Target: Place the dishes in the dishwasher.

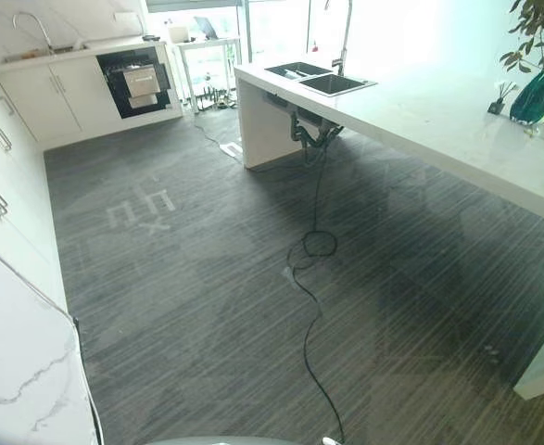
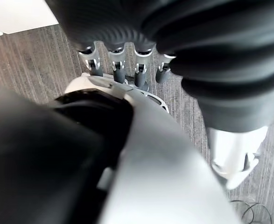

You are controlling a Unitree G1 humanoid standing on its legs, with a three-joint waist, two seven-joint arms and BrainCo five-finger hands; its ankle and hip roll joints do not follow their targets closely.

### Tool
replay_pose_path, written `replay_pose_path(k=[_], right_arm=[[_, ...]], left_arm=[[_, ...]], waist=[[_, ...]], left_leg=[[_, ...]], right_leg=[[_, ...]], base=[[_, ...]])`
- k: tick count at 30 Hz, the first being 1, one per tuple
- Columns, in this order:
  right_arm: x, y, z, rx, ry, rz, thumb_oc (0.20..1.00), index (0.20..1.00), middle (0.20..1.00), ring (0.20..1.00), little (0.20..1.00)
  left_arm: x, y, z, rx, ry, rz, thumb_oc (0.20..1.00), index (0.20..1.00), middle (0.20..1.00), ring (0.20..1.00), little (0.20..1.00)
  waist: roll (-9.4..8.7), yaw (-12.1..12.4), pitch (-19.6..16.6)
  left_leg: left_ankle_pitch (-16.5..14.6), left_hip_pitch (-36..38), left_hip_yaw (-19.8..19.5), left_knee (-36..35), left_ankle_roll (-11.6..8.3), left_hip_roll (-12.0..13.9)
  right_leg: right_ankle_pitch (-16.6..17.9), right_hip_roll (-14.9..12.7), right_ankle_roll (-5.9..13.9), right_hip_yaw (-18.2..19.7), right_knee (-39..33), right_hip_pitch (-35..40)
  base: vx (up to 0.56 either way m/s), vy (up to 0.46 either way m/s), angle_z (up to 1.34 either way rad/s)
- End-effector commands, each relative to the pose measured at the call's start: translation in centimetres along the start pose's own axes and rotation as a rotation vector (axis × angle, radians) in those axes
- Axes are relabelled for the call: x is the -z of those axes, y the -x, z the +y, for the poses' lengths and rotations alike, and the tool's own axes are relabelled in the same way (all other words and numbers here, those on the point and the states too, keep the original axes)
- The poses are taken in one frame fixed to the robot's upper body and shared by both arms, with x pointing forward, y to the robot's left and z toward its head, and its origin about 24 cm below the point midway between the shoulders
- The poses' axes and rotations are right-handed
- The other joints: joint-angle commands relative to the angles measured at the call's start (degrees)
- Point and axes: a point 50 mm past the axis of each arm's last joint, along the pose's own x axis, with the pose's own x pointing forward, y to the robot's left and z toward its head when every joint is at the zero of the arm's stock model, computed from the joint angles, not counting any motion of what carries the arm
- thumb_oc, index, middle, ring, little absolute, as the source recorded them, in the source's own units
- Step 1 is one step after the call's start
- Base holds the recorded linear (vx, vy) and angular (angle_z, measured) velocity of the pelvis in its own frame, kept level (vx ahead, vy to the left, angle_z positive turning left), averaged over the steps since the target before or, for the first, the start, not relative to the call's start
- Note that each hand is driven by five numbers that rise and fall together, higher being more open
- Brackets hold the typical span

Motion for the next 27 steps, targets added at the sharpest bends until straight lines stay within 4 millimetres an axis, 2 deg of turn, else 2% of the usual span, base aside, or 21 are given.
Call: replay_pose_path(k=[1,5,9,13,18,23,27], right_arm=[[-1.6,-0.4,1.1,-0.023,0.002,0.001,1.0,1.0,1.0,1.0,1.0],[-1.0,-0.3,1.0,-0.013,-0.002,0.016,1.0,1.0,1.0,1.0,1.0],[-0.7,-0.3,1.0,-0.016,0.006,0.013,1.0,1.0,1.0,1.0,1.0],[-0.7,-0.4,1.4,-0.05,0.015,0.0,1.0,1.0,1.0,1.0,1.0],[-1.1,-0.5,1.6,-0.05,0.04,-0.018,1.0,1.0,1.0,1.0,1.0],[-0.8,-0.5,1.8,-0.055,0.065,-0.012,1.0,1.0,1.0,1.0,1.0],[-1.3,-0.5,1.9,-0.043,0.079,-0.039,1.0,1.0,1.0,1.0,1.0]], left_arm=[[-1.0,-0.8,-3.8,0.153,-0.067,0.059,1.0,1.0,1.0,1.0,1.0],[-0.6,-0.6,-3.0,0.114,-0.046,0.09,1.0,1.0,1.0,1.0,1.0],[-1.5,-0.6,-2.4,0.009,-0.045,0.007,1.0,1.0,1.0,1.0,1.0],[-1.9,-0.6,-2.0,-0.072,-0.137,-0.01,1.0,1.0,1.0,1.0,1.0],[-2.1,-0.8,-2.9,-0.067,-0.206,-0.022,1.0,1.0,1.0,1.0,1.0],[-1.2,-1.0,-2.9,-0.068,-0.261,0.025,1.0,1.0,1.0,1.0,1.0],[-1.7,-1.0,-3.1,-0.068,-0.231,-0.014,1.0,1.0,1.0,1.0,1.0]], waist=[[-0.04,0.6,2.3],[0.2,0.4,2.2],[0.37,0.8,1.9],[0.42,0.9,1.9],[0.86,0.8,2.6],[0.83,0.9,2.6],[1.14,0.7,2.9]], left_leg=[[-2.9,-0.2,-5.5,0.1,0.21,-0.9],[-3.4,0.9,-6.9,0.1,0.56,-1.4],[-3.3,0.9,-6.4,0.1,0.31,-1.2],[-3.0,0.5,-6.4,0.1,0.04,-1.0],[-3.1,0.0,-7.1,0.1,0.18,-0.9],[-3.1,0.4,-7.6,0.1,-0.04,-0.7],[-2.9,0.6,-7.7,0.1,-0.19,-0.3]], right_leg=[[0.1,0.5,0.56,0.6,0.3,-0.3],[-0.4,0.7,0.35,0.6,0.5,0.6],[-0.6,0.6,0.39,-0.8,0.2,0.9],[-0.5,0.4,0.47,-1.4,0.2,0.7],[-0.7,0.6,0.33,-1.4,0.2,0.4],[-1.1,1.0,0.06,-1.5,0.3,1.0],[-1.6,1.4,-0.37,-1.7,0.8,1.1]], base=[[0.0,0.0,0.0],[0.06,-0.011,0.02],[0.06,-0.023,0.01],[0.02,-0.026,0.11],[0.0,-0.024,0.05],[0.04,-0.059,0.15],[0.02,-0.069,0.01]])
